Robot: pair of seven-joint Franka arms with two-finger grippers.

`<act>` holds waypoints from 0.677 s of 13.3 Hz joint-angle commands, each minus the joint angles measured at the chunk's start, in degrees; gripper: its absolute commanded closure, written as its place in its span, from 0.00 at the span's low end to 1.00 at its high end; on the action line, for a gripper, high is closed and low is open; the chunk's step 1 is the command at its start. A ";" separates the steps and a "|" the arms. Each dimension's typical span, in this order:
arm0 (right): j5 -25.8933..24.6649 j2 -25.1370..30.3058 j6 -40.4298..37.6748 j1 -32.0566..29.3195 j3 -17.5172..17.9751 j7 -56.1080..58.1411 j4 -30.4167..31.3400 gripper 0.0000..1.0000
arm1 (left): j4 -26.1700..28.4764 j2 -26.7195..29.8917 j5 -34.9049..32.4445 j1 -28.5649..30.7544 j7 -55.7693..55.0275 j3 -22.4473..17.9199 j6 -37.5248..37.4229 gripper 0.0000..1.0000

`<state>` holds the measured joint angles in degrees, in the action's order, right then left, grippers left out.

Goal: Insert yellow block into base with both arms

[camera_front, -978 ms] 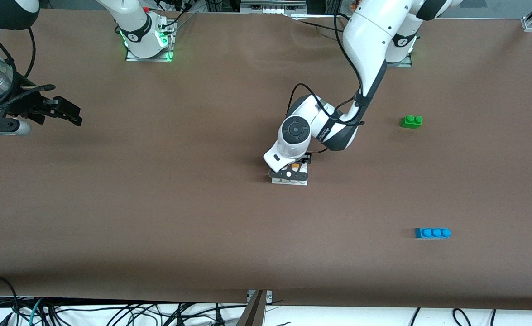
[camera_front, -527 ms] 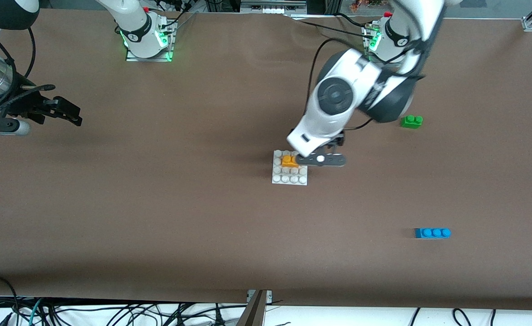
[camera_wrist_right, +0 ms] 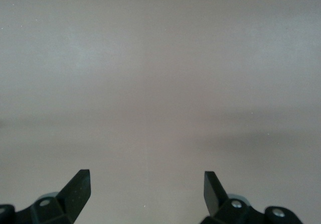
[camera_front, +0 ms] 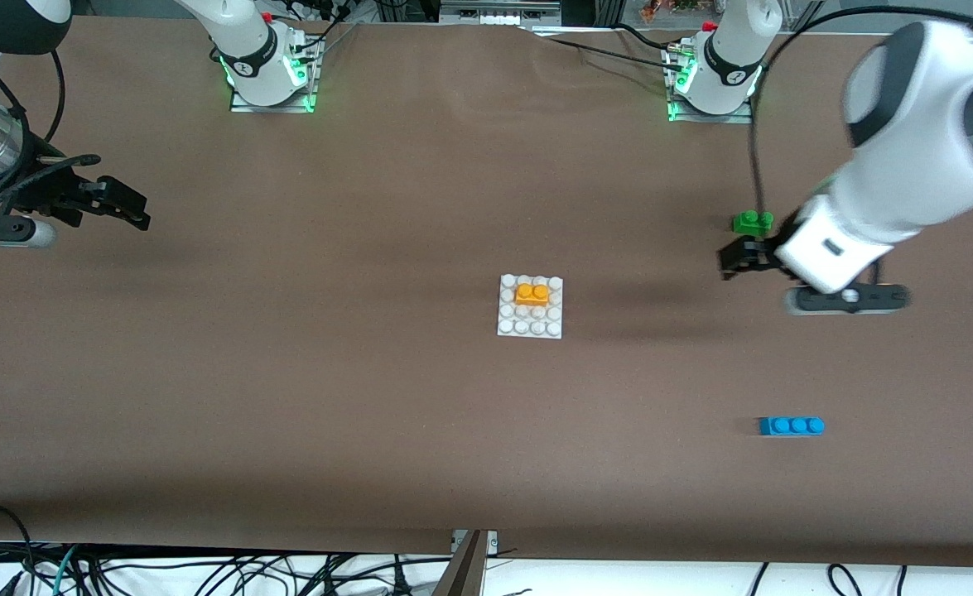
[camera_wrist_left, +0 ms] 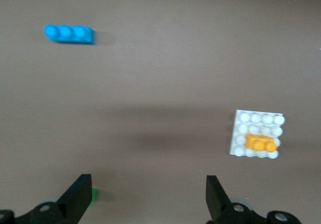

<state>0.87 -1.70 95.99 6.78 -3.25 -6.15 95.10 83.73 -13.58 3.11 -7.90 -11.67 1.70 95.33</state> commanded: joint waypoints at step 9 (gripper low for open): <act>0.98 -0.06 -0.72 -0.54 0.35 -0.27 -0.80 0.00 | 13.49 12.45 -4.77 7.72 14.92 -0.57 2.33 0.00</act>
<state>0.90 -1.70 95.98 6.78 -3.25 -6.15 95.10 97.12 -0.70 0.81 -0.39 1.87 0.94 97.74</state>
